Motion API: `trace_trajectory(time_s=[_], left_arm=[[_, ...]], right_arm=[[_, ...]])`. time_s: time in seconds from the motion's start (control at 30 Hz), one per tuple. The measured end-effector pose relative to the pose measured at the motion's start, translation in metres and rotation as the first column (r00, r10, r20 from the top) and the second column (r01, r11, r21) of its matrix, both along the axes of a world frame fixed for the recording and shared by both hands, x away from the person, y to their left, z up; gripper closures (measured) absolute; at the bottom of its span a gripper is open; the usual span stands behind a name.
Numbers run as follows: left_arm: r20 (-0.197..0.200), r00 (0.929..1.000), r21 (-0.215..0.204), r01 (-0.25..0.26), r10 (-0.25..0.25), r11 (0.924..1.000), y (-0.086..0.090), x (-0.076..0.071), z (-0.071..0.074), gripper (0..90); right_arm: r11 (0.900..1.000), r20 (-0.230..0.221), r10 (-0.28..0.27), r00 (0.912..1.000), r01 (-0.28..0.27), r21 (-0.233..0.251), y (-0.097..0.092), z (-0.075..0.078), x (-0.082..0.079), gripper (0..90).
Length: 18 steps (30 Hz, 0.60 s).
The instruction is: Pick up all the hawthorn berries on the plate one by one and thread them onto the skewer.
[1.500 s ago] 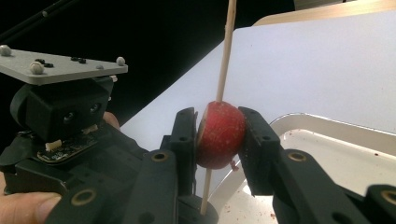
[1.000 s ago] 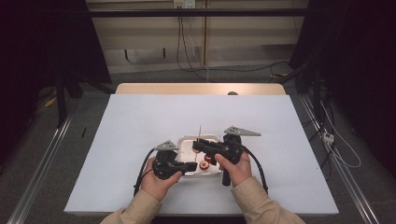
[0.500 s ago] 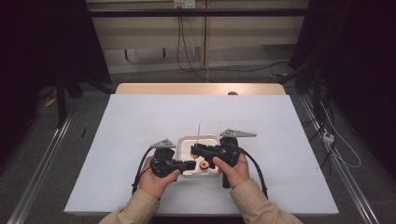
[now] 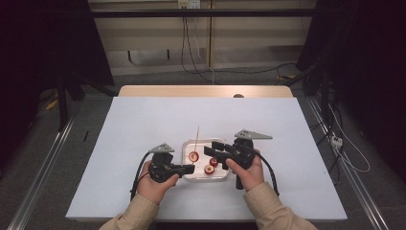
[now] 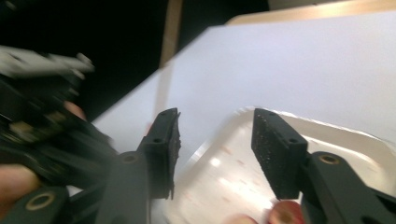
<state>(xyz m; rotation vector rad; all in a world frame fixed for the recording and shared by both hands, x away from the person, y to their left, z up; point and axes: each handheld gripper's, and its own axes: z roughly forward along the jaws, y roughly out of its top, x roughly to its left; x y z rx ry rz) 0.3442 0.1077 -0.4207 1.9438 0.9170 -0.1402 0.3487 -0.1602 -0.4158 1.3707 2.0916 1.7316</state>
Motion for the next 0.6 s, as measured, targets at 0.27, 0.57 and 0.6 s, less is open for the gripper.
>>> trace_trajectory(time_s=[0.27,0.57,0.6], left_arm=[[-0.002,1.0,0.006,0.01,-0.01,0.9999,0.0,0.0,-0.003,90.0],[0.004,1.0,-0.008,0.003,-0.003,1.0,0.002,-0.001,-0.002,90.0],[0.003,1.0,-0.006,0.007,-0.007,1.0,0.003,-0.001,-0.002,90.0]], right_arm=[[0.9974,-0.039,-0.052,0.9979,0.05,-0.051,-0.012,-0.019,0.001,40.6],[0.9907,-0.056,-0.042,0.9975,0.035,-0.131,-0.015,-0.031,0.003,55.9],[0.9889,-0.06,-0.04,0.9974,0.031,-0.145,-0.015,-0.032,0.003,58.1]])
